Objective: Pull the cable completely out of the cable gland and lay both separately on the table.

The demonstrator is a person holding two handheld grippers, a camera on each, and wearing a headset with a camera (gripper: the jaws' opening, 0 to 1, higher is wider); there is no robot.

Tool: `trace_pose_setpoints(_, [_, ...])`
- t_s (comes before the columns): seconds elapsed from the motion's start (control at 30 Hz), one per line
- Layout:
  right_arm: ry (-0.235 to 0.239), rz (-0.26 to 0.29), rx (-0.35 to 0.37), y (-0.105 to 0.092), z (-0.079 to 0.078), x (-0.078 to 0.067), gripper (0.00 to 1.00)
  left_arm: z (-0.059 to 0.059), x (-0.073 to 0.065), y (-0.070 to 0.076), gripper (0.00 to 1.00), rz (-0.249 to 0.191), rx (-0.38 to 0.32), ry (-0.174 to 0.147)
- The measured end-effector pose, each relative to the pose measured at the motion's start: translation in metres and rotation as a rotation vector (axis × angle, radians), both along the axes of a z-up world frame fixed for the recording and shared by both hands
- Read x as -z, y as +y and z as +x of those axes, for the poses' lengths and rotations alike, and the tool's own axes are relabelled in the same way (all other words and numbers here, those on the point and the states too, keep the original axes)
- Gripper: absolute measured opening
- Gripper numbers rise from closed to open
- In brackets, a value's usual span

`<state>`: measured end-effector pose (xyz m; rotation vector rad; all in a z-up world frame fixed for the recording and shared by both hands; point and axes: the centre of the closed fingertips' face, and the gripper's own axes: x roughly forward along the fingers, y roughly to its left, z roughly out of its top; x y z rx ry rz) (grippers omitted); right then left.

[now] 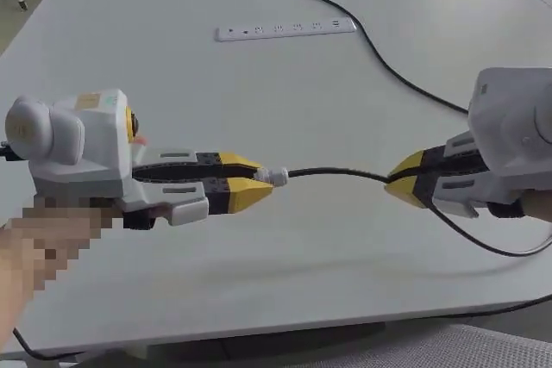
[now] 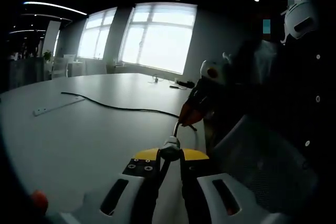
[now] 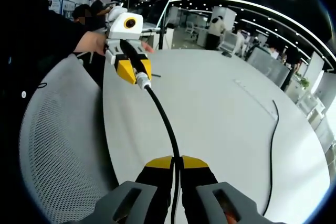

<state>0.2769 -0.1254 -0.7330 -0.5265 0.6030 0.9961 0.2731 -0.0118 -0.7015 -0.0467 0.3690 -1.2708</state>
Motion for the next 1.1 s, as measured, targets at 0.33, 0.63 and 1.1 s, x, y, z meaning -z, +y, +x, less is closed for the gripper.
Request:
trace_pose_setpoints(0.33, [0.036,0.016,0.053,-0.009,-0.001,0.010,0.00,0.000,0.002,0.000,0.15,0.006,-0.001,0.006])
trace_pose_setpoints(0.63, [0.071,0.015,0.080,-0.012,-0.003,0.021,0.00,-0.001,0.005,-0.003,0.15,0.013,0.001,0.012])
trace_pose_setpoints(1.1, [-0.019,0.062,-0.035,0.023,-0.005,-0.018,0.12,-0.002,0.003,-0.005,0.15,0.013,0.000,0.003])
